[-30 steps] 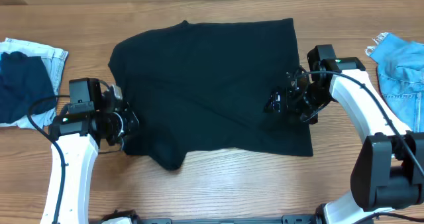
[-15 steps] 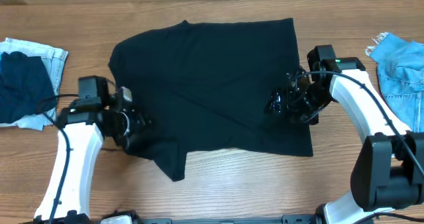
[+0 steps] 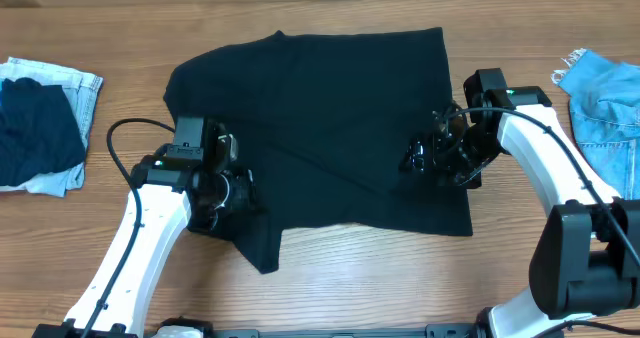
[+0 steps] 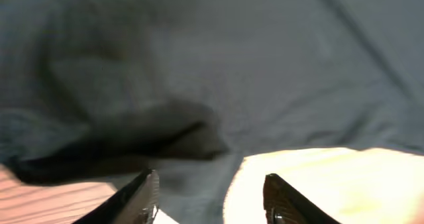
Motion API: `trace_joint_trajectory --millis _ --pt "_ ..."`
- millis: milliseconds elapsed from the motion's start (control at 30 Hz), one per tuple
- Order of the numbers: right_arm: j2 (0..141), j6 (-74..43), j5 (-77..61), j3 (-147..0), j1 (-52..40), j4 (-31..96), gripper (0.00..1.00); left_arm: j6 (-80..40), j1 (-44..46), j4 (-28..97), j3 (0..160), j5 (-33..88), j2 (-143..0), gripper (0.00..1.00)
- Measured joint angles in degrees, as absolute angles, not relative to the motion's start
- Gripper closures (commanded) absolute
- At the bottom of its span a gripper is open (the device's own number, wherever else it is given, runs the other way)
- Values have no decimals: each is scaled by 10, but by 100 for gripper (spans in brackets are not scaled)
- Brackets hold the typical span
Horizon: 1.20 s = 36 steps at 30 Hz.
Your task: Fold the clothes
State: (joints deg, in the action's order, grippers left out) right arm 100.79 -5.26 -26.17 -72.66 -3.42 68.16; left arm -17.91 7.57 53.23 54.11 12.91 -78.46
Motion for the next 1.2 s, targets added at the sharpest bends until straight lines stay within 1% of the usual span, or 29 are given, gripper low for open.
trace_joint_trajectory --millis 67,267,300,400,500,567,600,667,700,867,933,1200 --pt "1008 -52 -262 -727 -34 682 3 -160 76 548 541 103 -785 43" --pt "1008 -51 -262 -727 -34 682 4 -95 76 553 541 59 -817 43" --pt "1008 -51 -262 -727 -34 682 4 -84 76 548 541 57 -833 44" --pt "1008 -50 -262 -727 -34 682 4 -63 76 523 541 53 -882 52" --pt "1008 -49 -262 -727 -34 686 4 -41 76 519 541 60 -920 54" --pt "1008 -49 -262 -727 -34 686 4 -30 76 528 541 74 -924 55" --pt "1008 -49 -262 -727 -34 685 4 -29 76 530 541 77 -924 58" --pt "1008 -49 -262 -727 -34 683 4 -26 76 543 541 88 -924 60" --pt "1008 -49 -262 -727 -34 681 4 -25 76 550 541 93 -924 62" --pt "1008 -49 -262 -727 -34 682 4 -23 76 598 561 116 -924 67" --pt "1008 -49 -262 -727 -34 681 4 -23 76 612 577 128 -924 67" --pt "1008 -49 -262 -727 -34 681 4 -46 76 673 602 199 -924 60"
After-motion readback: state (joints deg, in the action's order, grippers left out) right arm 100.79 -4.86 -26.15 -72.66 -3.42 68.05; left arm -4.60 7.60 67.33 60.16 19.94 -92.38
